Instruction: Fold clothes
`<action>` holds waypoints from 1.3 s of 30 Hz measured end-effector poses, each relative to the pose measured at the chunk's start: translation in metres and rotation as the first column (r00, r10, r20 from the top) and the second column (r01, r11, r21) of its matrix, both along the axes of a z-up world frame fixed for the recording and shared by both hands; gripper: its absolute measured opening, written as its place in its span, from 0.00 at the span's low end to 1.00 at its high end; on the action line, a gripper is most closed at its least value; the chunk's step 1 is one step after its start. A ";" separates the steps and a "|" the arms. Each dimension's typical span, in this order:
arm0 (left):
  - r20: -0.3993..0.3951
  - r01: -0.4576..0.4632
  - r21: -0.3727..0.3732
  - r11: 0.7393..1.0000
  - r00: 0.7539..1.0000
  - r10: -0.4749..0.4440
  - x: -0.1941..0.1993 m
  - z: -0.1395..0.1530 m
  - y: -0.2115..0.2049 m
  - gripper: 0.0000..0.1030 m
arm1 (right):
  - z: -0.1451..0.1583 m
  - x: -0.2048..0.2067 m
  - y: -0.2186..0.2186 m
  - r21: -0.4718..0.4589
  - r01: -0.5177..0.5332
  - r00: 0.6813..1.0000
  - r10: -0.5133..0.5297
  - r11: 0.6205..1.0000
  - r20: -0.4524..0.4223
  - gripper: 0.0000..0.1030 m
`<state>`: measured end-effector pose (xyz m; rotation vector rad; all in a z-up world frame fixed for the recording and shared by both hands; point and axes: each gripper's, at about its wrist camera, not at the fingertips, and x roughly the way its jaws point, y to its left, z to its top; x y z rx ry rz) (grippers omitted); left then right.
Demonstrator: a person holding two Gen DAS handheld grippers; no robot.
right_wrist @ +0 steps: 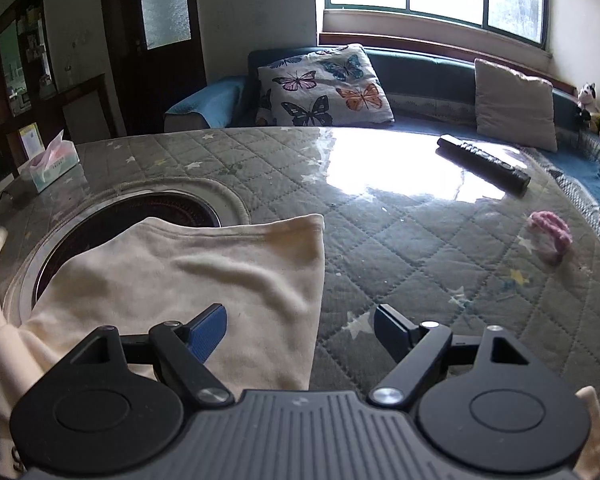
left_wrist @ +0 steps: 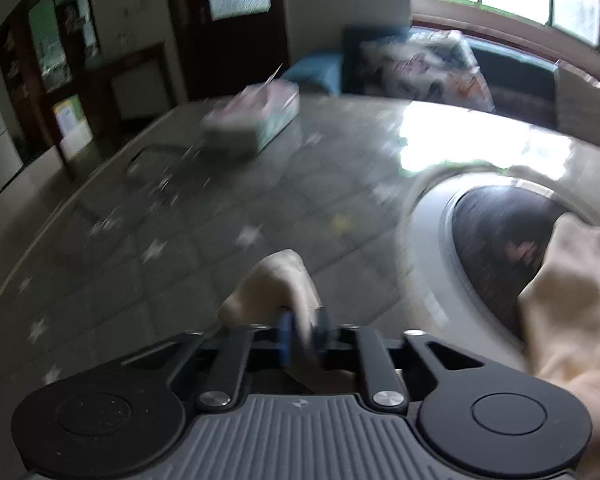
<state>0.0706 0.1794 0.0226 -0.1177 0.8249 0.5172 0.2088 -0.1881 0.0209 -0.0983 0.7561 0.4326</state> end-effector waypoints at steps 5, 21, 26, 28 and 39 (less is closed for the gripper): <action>0.062 0.076 0.036 0.996 0.995 -0.078 0.001 0.022 -0.013 0.38 | -0.001 0.017 -0.001 0.040 0.012 1.000 -0.011 0.999 -0.021 0.75; 0.039 0.573 -0.078 0.815 0.819 -0.572 0.115 0.002 -0.114 0.43 | -0.013 0.056 0.010 0.074 0.014 0.998 -0.010 0.997 -0.058 0.73; 0.031 0.560 -0.122 0.820 0.828 -0.560 0.132 -0.008 -0.115 0.43 | -0.013 0.055 0.009 0.079 0.004 0.998 0.001 0.997 -0.057 0.73; 0.026 0.555 -0.138 0.820 0.830 -0.557 0.136 -0.010 -0.113 0.40 | -0.013 0.055 0.009 0.083 0.001 0.999 0.003 0.997 -0.055 0.73; 0.168 0.641 -0.065 0.765 0.762 -0.625 0.097 0.020 -0.136 0.04 | -0.007 0.051 0.005 0.099 0.013 0.999 -0.010 0.995 -0.033 0.73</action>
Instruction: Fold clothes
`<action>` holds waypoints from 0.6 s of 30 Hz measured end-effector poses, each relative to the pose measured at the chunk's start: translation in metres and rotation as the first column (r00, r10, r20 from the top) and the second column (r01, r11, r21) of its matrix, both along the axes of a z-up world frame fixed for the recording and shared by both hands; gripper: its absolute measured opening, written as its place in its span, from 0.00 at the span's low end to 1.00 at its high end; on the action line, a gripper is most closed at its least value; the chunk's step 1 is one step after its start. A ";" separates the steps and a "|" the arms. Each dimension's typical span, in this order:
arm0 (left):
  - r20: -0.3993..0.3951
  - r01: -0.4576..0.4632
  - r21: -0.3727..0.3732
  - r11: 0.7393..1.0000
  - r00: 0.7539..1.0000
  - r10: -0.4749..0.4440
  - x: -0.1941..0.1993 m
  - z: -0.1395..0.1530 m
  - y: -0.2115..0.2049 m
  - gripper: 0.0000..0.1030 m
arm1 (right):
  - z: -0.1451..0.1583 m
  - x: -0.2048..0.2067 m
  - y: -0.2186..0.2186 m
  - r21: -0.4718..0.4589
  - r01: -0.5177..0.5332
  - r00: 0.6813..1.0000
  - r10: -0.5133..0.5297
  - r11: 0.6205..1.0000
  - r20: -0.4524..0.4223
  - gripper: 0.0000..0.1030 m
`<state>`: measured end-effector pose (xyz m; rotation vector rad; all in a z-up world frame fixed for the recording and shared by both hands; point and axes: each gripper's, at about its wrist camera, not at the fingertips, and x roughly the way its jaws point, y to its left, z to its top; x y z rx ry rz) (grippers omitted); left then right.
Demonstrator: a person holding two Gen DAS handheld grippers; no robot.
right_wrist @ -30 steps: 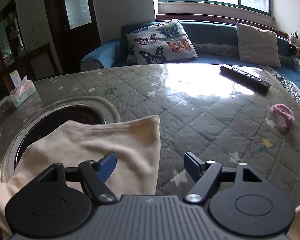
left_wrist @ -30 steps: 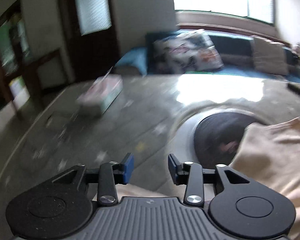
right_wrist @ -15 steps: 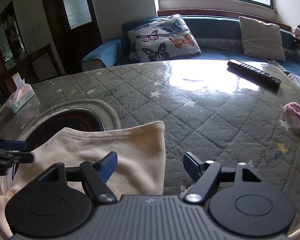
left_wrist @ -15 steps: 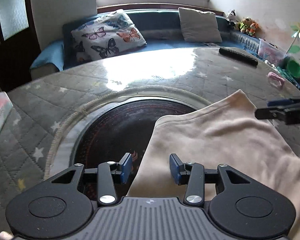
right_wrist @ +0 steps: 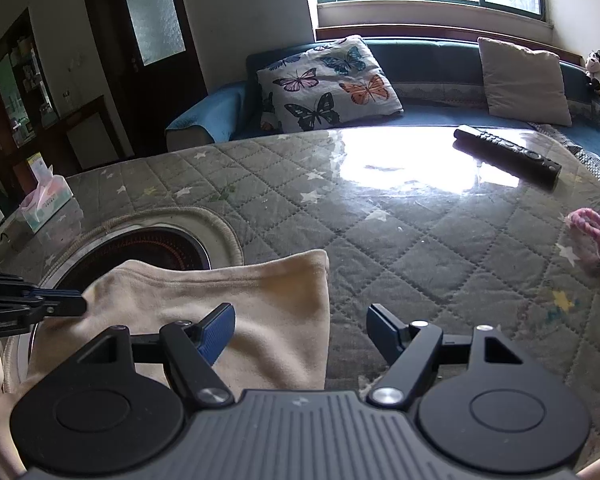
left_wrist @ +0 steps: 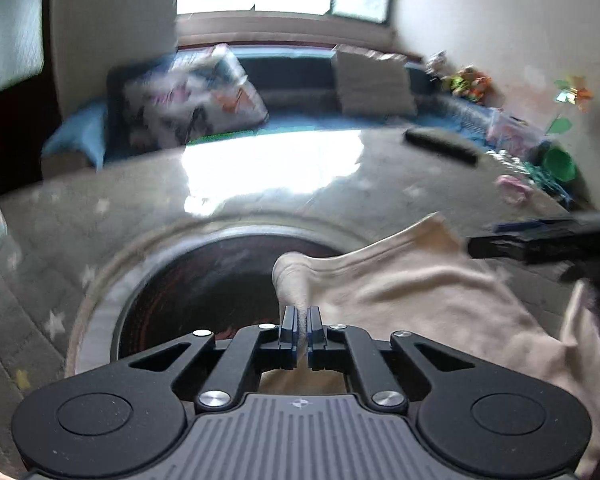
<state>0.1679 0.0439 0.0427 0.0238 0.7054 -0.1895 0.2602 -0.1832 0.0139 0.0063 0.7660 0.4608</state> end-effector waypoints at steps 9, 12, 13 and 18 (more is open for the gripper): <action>-0.076 0.225 0.024 0.974 0.972 -0.223 -0.024 -0.024 -0.058 0.05 | 0.021 -0.018 0.013 0.034 -0.058 0.997 0.057 0.998 0.044 0.73; -0.091 0.258 0.028 0.966 0.963 -0.255 -0.029 -0.028 -0.061 0.08 | 0.021 -0.025 0.024 0.025 -0.109 0.993 0.107 0.994 0.049 0.73; -0.077 0.263 0.032 0.964 0.962 -0.260 -0.033 -0.025 -0.060 0.08 | 0.020 -0.026 0.028 0.014 -0.124 0.991 0.123 0.992 0.050 0.73; -0.004 0.172 0.033 0.985 0.985 -0.172 -0.033 -0.005 -0.042 0.13 | 0.011 -0.026 0.035 -0.023 -0.123 0.991 0.124 0.992 0.043 0.72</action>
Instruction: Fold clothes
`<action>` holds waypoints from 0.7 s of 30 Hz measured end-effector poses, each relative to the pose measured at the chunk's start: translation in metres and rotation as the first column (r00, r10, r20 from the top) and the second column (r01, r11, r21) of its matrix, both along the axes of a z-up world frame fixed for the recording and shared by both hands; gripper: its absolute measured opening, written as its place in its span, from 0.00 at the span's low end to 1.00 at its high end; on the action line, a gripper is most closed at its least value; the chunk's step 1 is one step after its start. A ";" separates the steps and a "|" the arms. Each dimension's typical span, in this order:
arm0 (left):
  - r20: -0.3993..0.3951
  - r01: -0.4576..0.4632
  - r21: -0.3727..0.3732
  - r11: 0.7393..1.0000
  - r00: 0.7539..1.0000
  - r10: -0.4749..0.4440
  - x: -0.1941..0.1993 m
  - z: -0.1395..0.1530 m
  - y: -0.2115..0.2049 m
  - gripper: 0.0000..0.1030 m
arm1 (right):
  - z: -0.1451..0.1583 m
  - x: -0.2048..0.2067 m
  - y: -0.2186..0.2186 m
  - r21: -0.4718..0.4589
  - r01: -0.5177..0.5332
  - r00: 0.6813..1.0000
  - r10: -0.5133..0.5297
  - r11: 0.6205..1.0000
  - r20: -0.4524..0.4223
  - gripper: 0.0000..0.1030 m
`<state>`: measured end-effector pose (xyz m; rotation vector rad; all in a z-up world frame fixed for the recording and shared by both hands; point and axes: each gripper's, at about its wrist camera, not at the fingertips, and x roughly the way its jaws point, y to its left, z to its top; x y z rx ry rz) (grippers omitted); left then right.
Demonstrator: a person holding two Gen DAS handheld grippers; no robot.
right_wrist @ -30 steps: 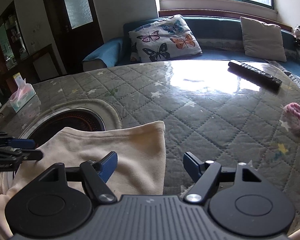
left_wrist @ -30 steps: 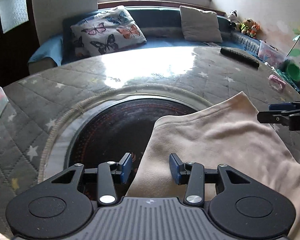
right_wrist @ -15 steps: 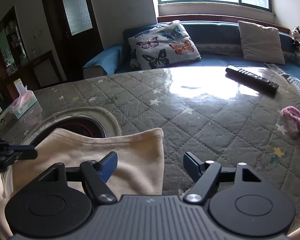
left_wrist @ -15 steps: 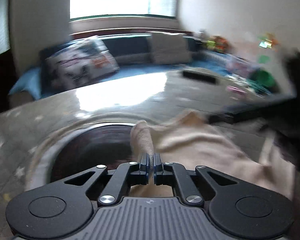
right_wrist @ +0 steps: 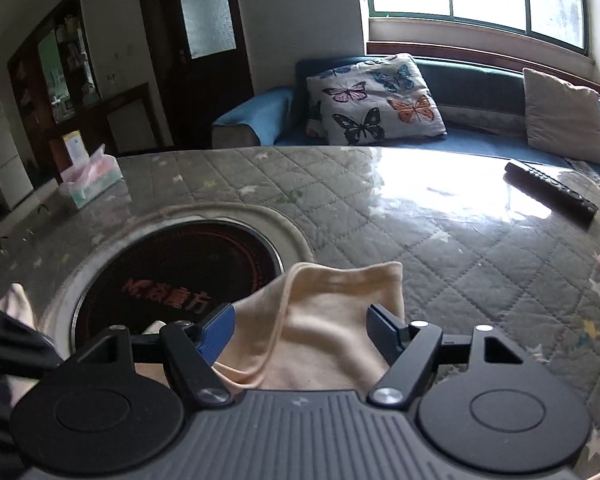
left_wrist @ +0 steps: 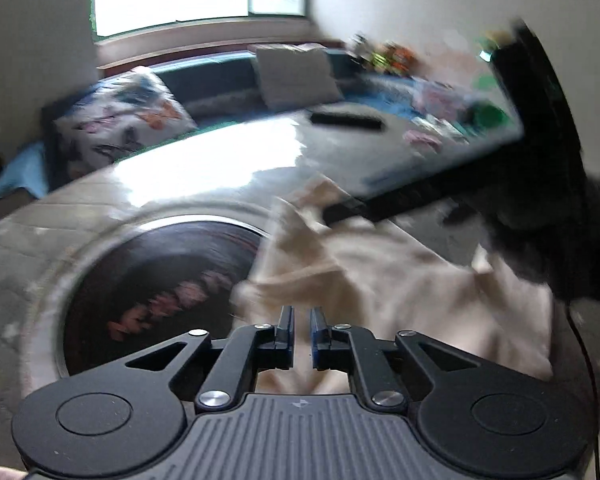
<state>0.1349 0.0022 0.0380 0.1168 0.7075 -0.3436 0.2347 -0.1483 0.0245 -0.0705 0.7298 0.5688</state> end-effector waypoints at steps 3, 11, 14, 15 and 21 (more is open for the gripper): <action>-0.040 -0.085 -0.005 0.996 0.996 0.084 0.013 -0.003 0.007 0.49 | -0.002 0.005 -0.008 0.008 0.037 0.999 -0.037 0.999 -0.008 0.72; -0.113 -0.090 -0.033 0.995 0.990 0.086 0.025 -0.026 0.009 0.08 | -0.007 0.018 -0.030 0.006 0.103 0.994 -0.103 0.995 -0.026 0.72; -0.044 -0.131 -0.032 0.991 0.991 0.130 0.026 -0.011 0.022 0.07 | -0.010 0.025 -0.036 0.013 0.122 0.992 -0.121 0.992 -0.047 0.65; -0.018 -0.163 -0.032 0.986 0.987 0.162 0.029 -0.005 0.029 0.06 | -0.011 0.028 -0.038 0.015 0.125 0.991 -0.124 0.992 -0.052 0.64; 0.038 -0.354 -0.040 0.935 0.934 0.355 0.060 0.010 0.079 0.06 | -0.017 0.047 -0.037 0.030 0.130 0.989 -0.127 0.991 -0.080 0.55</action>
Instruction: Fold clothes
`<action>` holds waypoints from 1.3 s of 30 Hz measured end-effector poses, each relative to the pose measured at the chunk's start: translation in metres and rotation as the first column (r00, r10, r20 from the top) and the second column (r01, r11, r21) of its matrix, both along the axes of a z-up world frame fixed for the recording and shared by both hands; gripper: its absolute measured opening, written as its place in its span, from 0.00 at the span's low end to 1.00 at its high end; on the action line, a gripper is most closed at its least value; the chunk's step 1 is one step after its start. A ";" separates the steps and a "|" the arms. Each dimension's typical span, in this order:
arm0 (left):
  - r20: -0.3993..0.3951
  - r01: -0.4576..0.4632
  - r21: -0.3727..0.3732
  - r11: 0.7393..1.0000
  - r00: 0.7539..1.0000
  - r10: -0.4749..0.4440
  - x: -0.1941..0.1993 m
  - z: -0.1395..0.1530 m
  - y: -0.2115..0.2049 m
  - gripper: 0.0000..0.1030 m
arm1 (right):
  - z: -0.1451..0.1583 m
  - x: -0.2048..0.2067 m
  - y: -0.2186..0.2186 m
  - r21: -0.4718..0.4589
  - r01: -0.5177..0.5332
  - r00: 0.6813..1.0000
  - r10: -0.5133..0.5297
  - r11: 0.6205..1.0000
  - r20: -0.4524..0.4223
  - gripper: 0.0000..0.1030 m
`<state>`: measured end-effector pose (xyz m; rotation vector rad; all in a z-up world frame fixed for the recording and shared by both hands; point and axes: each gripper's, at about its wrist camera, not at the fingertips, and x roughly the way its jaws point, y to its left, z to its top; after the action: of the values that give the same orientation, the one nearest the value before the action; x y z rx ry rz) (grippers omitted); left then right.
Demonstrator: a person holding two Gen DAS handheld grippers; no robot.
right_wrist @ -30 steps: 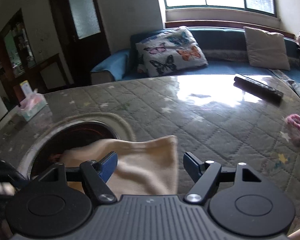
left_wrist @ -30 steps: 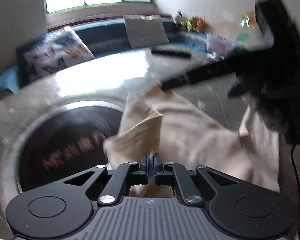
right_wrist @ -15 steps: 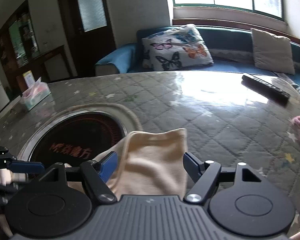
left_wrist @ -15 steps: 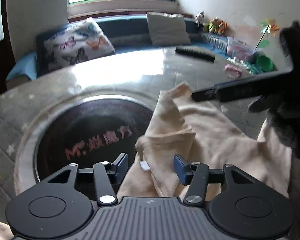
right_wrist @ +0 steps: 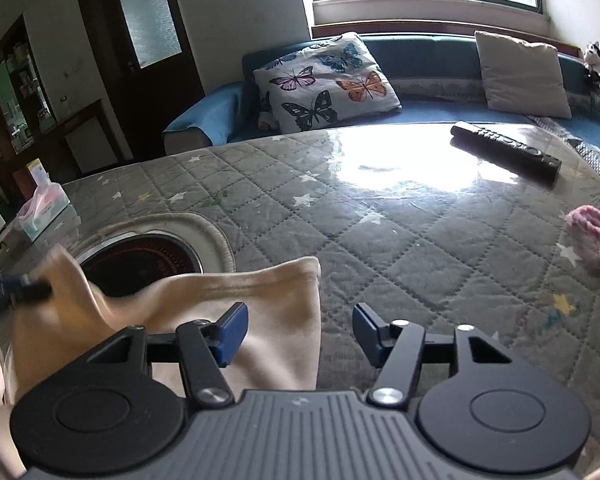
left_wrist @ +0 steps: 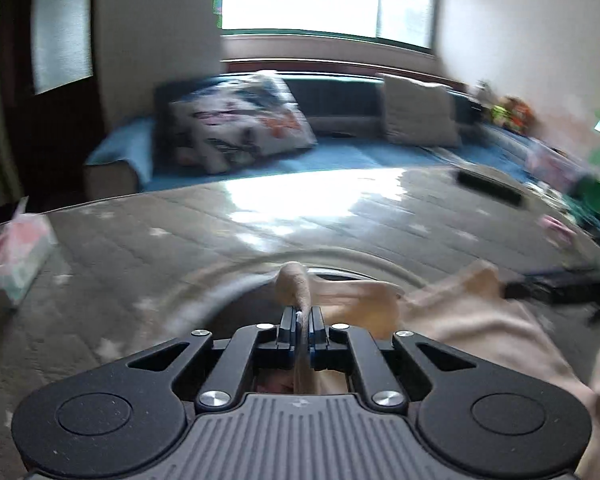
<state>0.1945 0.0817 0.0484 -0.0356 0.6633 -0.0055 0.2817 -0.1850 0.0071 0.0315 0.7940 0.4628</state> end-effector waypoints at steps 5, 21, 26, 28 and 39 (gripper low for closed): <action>-0.046 -0.047 -0.037 0.998 0.998 0.045 0.015 -0.015 0.019 0.06 | -0.010 0.015 0.011 0.006 -0.003 1.000 0.003 1.000 -0.019 0.33; -0.084 -0.074 -0.009 0.997 0.994 0.073 0.045 -0.035 0.040 0.15 | -0.002 0.036 0.018 -0.051 0.050 0.999 -0.050 0.997 0.006 0.10; -0.050 -0.038 0.016 0.999 0.998 0.039 0.010 -0.014 0.032 0.33 | 0.022 0.015 0.015 -0.087 0.009 1.000 -0.006 0.996 0.028 0.20; -0.034 -0.014 0.036 0.999 0.999 0.016 -0.007 -0.005 0.024 0.38 | 0.030 0.003 0.013 -0.099 -0.008 0.999 0.012 0.995 0.037 0.21; -0.019 0.222 0.108 0.969 0.975 -0.221 -0.123 -0.005 -0.044 0.43 | 0.049 -0.103 0.011 -0.205 -0.213 0.974 0.224 0.955 0.032 0.37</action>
<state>0.0714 0.0375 0.0432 0.1446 0.6707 -0.1848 0.1788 -0.1744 0.0563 -0.2583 0.7905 0.5884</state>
